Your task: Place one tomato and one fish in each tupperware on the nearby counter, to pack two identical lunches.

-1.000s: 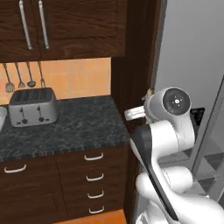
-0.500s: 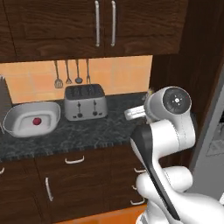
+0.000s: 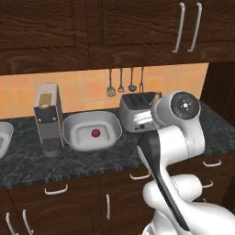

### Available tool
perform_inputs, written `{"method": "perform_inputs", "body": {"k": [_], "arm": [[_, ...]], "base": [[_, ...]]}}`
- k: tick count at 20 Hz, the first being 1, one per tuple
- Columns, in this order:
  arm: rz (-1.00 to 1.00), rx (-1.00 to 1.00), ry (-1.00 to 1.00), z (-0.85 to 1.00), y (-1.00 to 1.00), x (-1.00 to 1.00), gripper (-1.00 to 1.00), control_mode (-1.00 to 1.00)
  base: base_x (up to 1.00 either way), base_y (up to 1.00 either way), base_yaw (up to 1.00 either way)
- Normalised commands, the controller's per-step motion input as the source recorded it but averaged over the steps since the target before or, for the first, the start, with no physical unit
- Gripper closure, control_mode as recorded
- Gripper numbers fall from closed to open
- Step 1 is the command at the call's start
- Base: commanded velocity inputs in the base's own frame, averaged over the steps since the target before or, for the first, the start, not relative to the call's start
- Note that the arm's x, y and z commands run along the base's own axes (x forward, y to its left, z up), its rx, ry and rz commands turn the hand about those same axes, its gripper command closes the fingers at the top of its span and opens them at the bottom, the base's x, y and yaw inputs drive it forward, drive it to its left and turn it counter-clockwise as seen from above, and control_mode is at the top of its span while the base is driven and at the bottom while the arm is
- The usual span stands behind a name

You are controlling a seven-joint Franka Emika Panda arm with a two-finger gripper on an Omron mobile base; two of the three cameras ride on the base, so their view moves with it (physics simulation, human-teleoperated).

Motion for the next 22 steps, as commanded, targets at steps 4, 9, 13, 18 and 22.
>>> {"method": "perform_inputs", "body": {"k": [4, 9, 13, 18, 22], "arm": [[-0.01, -0.08, 0.00, -0.25, 0.25, 0.00, 1.00, -1.00], [-0.13, -0.12, 0.03, -0.91, 0.20, 0.59, 1.00, -1.00], [-0.14, -0.03, 0.09, -0.73, -0.19, 1.00, 1.00, -1.00], [-0.01, -0.11, 0.09, -0.46, 0.00, 1.00, 1.00, -1.00], [0.00, -0.01, 0.22, -0.24, 0.00, 1.00, 1.00, -1.00]], "base": [[0.02, 0.75, -0.01], [0.00, 0.00, 0.00], [0.00, 0.00, 0.00], [0.00, 0.00, 0.00], [0.00, 0.00, 0.00]]}}
